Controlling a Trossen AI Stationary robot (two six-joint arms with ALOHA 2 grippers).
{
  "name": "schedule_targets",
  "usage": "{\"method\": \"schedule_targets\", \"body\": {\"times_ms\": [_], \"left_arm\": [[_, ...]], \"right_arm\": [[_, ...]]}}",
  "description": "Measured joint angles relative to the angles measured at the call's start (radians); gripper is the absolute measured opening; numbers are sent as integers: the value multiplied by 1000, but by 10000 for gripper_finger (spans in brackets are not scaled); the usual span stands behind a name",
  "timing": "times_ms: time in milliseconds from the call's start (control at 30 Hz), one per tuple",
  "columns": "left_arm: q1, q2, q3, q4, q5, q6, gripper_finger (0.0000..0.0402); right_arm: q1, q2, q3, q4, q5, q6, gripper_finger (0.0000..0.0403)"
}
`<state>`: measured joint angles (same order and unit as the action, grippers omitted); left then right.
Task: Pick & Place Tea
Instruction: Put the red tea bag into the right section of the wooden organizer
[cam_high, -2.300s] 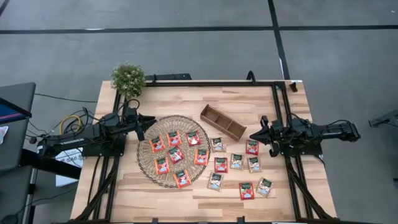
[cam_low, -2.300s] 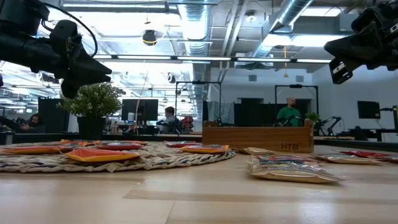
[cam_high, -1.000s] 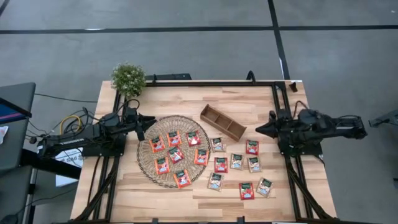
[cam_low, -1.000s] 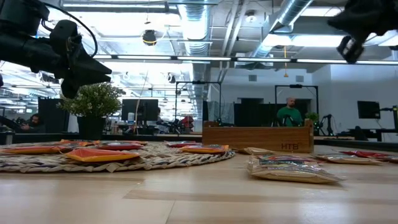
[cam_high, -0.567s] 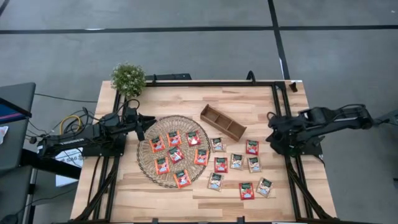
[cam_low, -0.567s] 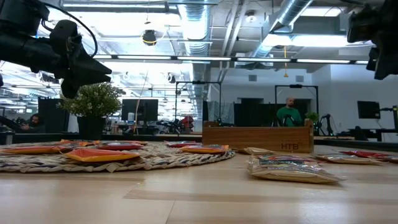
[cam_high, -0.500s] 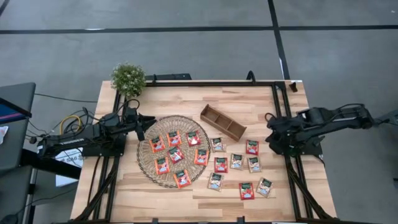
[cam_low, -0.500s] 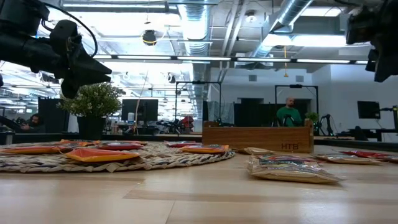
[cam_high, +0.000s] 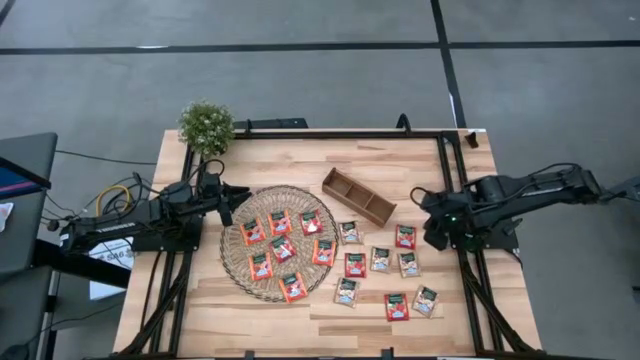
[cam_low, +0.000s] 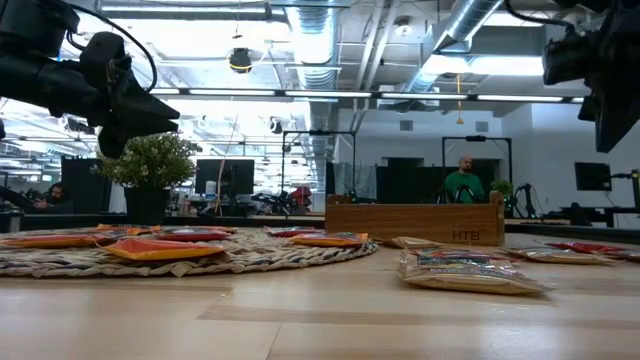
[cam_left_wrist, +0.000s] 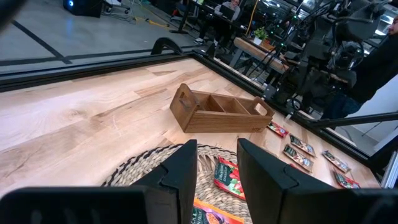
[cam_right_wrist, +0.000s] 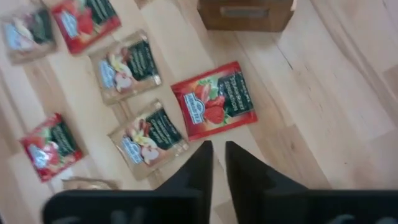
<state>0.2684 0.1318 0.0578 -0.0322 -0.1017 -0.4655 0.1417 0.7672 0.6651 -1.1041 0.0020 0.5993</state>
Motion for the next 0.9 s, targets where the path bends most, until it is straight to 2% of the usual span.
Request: {"method": "schedule_targets", "body": {"times_ms": [200, 367, 700, 900], "left_arm": [[0, 0, 0, 0, 0, 0, 105], [0, 0, 0, 0, 3, -39, 105], [0, 0, 0, 0, 3, -55, 105], [0, 0, 0, -5, 4, -54, 105]], "right_arm": [[0, 95, -27, 124, 1, -110, 121], [-2, 166, -84, 152, 35, -120, 155], [-70, 214, -117, 228, 42, 1, 165], [-86, 285, -117, 253, 26, 73, 171]]}}
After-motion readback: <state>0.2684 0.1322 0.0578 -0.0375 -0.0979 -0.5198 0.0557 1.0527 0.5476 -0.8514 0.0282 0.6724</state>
